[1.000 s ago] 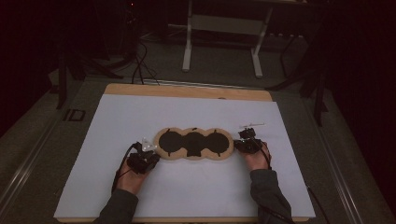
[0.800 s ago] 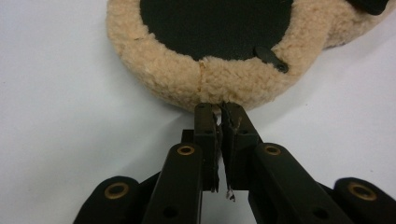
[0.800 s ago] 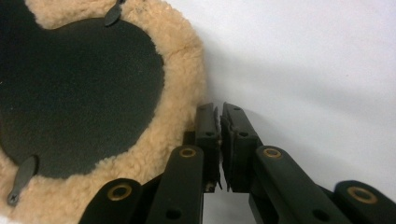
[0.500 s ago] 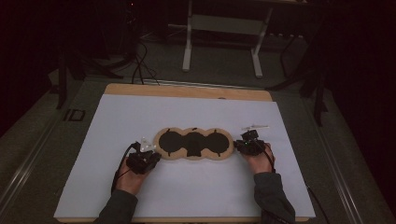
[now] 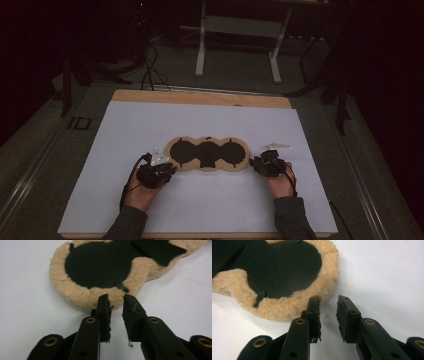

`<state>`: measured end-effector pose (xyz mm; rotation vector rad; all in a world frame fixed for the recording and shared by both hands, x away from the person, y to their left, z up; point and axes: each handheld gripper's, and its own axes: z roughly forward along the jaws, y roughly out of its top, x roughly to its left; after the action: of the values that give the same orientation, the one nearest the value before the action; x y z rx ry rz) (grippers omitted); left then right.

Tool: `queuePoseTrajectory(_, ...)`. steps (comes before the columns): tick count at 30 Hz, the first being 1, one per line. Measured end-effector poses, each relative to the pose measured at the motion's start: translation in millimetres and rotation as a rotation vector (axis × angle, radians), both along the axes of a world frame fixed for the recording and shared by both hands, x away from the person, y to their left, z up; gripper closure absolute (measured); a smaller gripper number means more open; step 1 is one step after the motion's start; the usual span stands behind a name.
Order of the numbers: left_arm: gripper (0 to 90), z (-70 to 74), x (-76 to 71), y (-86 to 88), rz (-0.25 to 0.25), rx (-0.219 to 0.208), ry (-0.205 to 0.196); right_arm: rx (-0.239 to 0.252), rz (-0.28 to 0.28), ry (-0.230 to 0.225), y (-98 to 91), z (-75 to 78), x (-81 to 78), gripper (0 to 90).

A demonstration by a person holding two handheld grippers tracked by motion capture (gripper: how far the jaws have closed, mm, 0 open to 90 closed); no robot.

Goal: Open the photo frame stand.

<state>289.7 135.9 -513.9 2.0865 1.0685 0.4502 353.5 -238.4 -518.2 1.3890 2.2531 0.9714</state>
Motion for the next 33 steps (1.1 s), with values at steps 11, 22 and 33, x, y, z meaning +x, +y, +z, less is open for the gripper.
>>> queuePoseTrajectory(11, 85.1, 5.8, -6.1, -25.1, -0.099, 0.003, -0.016, 0.036, 0.026, -0.043, 4.9, 12.7, -6.2, 70.5)
queuePoseTrajectory(22, 90.0, -3.9, 9.6, -65.1, -0.171, 0.074, 0.019, 0.037, 0.039, -0.039, 7.2, 10.5, -7.7, 69.7)
queuePoseTrajectory(33, 90.0, -13.2, 19.3, -76.3, -0.154, 0.08, 0.036, 0.042, 0.04, -0.046, 6.9, 10.9, -8.7, 69.7)
